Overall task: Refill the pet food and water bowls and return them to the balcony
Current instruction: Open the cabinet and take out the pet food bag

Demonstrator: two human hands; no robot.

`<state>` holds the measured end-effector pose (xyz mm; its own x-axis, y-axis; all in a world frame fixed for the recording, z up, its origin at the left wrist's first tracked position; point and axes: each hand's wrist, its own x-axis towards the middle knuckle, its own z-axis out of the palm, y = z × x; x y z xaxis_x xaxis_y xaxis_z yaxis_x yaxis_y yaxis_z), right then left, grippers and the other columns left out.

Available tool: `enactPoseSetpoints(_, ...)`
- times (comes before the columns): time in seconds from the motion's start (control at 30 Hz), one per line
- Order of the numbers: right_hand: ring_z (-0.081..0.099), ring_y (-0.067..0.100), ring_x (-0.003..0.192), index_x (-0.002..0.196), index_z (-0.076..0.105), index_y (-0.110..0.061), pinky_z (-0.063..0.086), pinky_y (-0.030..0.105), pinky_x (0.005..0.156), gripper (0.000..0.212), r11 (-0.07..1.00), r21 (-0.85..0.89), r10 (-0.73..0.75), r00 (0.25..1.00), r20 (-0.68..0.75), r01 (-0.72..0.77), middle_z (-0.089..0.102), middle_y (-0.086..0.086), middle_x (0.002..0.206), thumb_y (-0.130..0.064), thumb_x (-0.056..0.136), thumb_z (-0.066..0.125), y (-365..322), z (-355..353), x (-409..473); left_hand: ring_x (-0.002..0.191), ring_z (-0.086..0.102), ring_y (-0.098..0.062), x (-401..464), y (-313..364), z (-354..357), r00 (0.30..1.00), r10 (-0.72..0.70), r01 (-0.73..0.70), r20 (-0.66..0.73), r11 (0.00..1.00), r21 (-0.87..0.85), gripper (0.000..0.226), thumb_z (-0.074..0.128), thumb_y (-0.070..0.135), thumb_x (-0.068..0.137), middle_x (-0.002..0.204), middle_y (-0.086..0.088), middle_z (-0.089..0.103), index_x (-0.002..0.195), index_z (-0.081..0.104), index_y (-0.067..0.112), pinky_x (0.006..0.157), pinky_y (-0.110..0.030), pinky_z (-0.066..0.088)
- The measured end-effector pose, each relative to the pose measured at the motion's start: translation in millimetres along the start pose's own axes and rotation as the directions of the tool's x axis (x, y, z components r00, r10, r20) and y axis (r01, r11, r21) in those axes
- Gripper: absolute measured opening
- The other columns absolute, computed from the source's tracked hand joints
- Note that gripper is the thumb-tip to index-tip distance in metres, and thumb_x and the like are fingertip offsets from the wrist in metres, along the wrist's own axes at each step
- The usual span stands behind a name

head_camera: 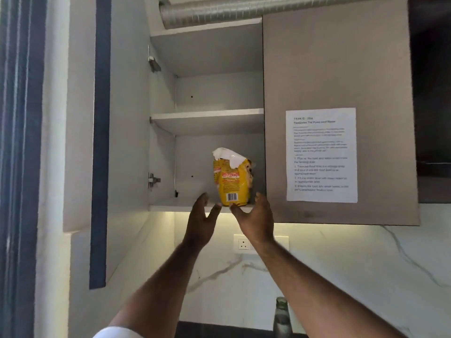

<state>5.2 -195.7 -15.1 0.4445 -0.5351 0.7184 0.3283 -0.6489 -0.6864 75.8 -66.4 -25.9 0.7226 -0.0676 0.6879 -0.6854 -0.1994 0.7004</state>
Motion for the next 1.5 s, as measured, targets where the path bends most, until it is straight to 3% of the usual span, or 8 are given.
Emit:
enactPoseSetpoints(0.1, 0.069, 0.019, 0.098, 0.127, 0.061, -0.020, 0.039, 0.011, 0.063, 0.064, 1.000, 0.001, -0.025, 0.999, 0.024, 0.025, 0.065, -0.006, 0.106, -0.044, 0.075, 0.090, 0.4, 20.2, 21.3, 0.146, 0.043, -0.027, 27.7, -6.4, 4.7, 1.000, 0.023, -0.023, -0.004, 0.999, -0.032, 0.062, 0.055, 0.037, 0.103, 0.161, -0.009, 0.042, 0.156, 0.036, 0.011, 0.119, -0.042, 0.036)
enactPoseSetpoints(0.2, 0.068, 0.027, 0.110, 0.139, 0.054, -0.017, 0.059, 0.032, 0.082, 0.079, 1.000, -0.021, -0.017, 0.999, 0.049, 0.018, 0.067, 0.005, 0.122, -0.044, 0.074, 0.091, 1.8, 44.3, 40.7, 0.148, 0.040, -0.026, 49.8, -14.9, 7.3, 1.000, 0.009, -0.010, -0.007, 0.997, -0.076, 0.059, 0.050, 0.037, 0.105, 0.162, -0.009, 0.039, 0.157, 0.035, 0.012, 0.121, -0.043, 0.034)
enactPoseSetpoints(0.43, 0.042, 0.039, 0.141, 0.157, 0.016, -0.003, 0.044, 0.047, 0.113, 0.127, 0.960, -0.235, 0.167, 0.985, 0.041, -0.153, 0.039, 0.020, 0.153, -0.060, 0.069, 0.088, 6.7, 103.5, 83.1, 0.144, 0.045, -0.027, 89.9, -42.2, 5.9, 1.000, 0.017, -0.016, 0.007, 0.989, -0.149, 0.057, 0.043, 0.041, 0.106, 0.155, -0.012, 0.048, 0.152, 0.042, 0.007, 0.121, -0.047, 0.036)
enactPoseSetpoints(0.6, 0.029, 0.043, 0.149, 0.160, -0.003, -0.010, 0.040, 0.056, 0.115, 0.147, 0.907, -0.343, 0.240, 0.969, -0.055, -0.244, 0.022, 0.023, 0.163, -0.067, 0.060, 0.089, 8.7, 128.9, 102.4, 0.147, 0.040, -0.022, 111.9, -60.2, 4.3, 1.000, -0.009, 0.012, 0.015, 0.988, -0.153, 0.058, 0.040, 0.045, 0.106, 0.161, -0.005, 0.042, 0.155, 0.039, 0.013, 0.113, -0.029, 0.031)
enactPoseSetpoints(0.7, 0.028, 0.044, 0.150, 0.161, -0.008, -0.013, 0.039, 0.057, 0.114, 0.151, 0.888, -0.370, 0.256, 0.962, -0.093, -0.272, 0.017, 0.023, 0.165, -0.069, 0.059, 0.089, 12.5, 139.2, 106.6, 0.149, 0.036, -0.022, 120.6, -69.6, 2.9, 0.998, -0.033, 0.040, 0.053, 0.989, -0.140, 0.060, 0.038, 0.048, 0.106, 0.164, -0.003, 0.037, 0.157, 0.035, 0.016, 0.110, -0.027, 0.029)
enactPoseSetpoints(1.1, 0.056, 0.039, 0.126, 0.156, 0.018, -0.010, 0.053, 0.049, 0.097, 0.127, 0.941, -0.288, 0.156, 0.983, -0.099, -0.179, 0.051, 0.017, 0.139, -0.055, 0.063, 0.092, 31.3, 122.6, 115.3, 0.149, 0.037, -0.022, 124.1, -64.2, -0.2, 0.992, -0.061, 0.081, 0.106, 0.978, -0.194, 0.067, 0.040, 0.054, 0.104, 0.164, -0.004, 0.037, 0.158, 0.033, 0.015, 0.120, -0.040, 0.031)
enactPoseSetpoints(1.37, 0.067, 0.029, 0.117, 0.141, 0.047, -0.024, 0.056, 0.056, 0.101, 0.097, 0.972, 0.155, 0.134, 0.958, 0.252, -0.177, 0.066, 0.001, 0.131, -0.039, 0.061, 0.099, 43.0, 64.3, 118.6, 0.151, 0.032, -0.028, 127.9, -57.8, 0.0, 0.970, -0.106, 0.161, 0.220, 0.956, -0.247, 0.085, 0.047, 0.066, 0.096, 0.167, -0.007, 0.030, 0.161, 0.024, 0.016, 0.116, -0.044, 0.032)
enactPoseSetpoints(1.5, 0.071, 0.029, 0.114, 0.140, 0.054, -0.027, 0.057, 0.059, 0.098, 0.102, 0.927, 0.312, 0.065, 0.911, 0.407, -0.206, 0.071, 0.001, 0.129, -0.046, 0.050, 0.098, 40.9, 41.6, 109.5, 0.133, 0.055, -0.024, 123.7, -44.6, -3.3, 0.935, -0.057, 0.207, 0.350, 0.889, -0.407, 0.115, 0.063, 0.080, 0.072, 0.155, -0.010, 0.050, 0.158, 0.029, 0.012, 0.105, -0.037, 0.045)
